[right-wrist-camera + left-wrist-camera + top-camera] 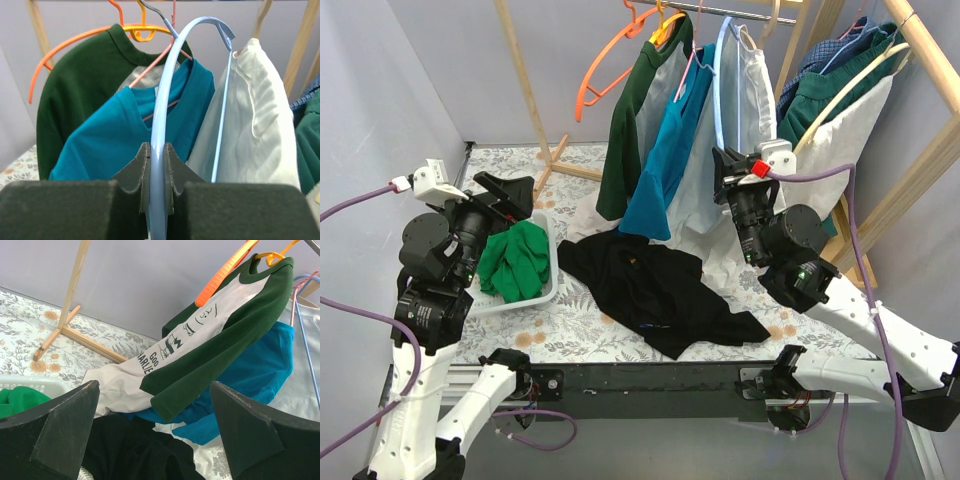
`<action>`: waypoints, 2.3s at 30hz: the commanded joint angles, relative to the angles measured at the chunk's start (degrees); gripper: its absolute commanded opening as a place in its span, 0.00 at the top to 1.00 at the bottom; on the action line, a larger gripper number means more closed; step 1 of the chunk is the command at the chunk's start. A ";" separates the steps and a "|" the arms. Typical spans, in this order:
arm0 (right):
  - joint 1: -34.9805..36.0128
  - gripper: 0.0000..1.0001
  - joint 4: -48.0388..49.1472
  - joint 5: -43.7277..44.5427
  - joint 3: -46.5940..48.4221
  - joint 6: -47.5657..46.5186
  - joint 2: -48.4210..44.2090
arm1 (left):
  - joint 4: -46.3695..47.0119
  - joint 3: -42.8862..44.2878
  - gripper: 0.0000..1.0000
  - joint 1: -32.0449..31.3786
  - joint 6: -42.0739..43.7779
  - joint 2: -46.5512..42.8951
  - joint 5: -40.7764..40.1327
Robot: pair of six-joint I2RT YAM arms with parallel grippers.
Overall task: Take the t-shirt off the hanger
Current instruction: Place the hanger at the clothesline.
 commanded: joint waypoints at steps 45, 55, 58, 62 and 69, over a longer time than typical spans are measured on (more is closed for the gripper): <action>-24.56 0.85 7.77 -15.60 12.21 37.09 16.92 | -2.06 -5.43 0.03 0.27 3.73 0.93 19.42; -24.47 0.22 -8.30 -21.14 14.14 35.77 11.31 | -3.03 -17.12 0.02 0.18 2.24 1.99 30.77; -24.47 0.16 -12.17 -24.56 12.92 36.03 8.85 | -1.54 -21.16 0.02 0.18 0.40 1.37 32.88; -22.02 0.09 -16.04 -29.22 11.24 33.67 5.67 | 0.92 -25.65 0.02 0.09 -0.49 1.28 36.74; -9.72 0.06 -25.70 -20.01 13.00 24.87 4.53 | 2.59 -31.45 0.02 -9.63 -2.06 4.70 26.51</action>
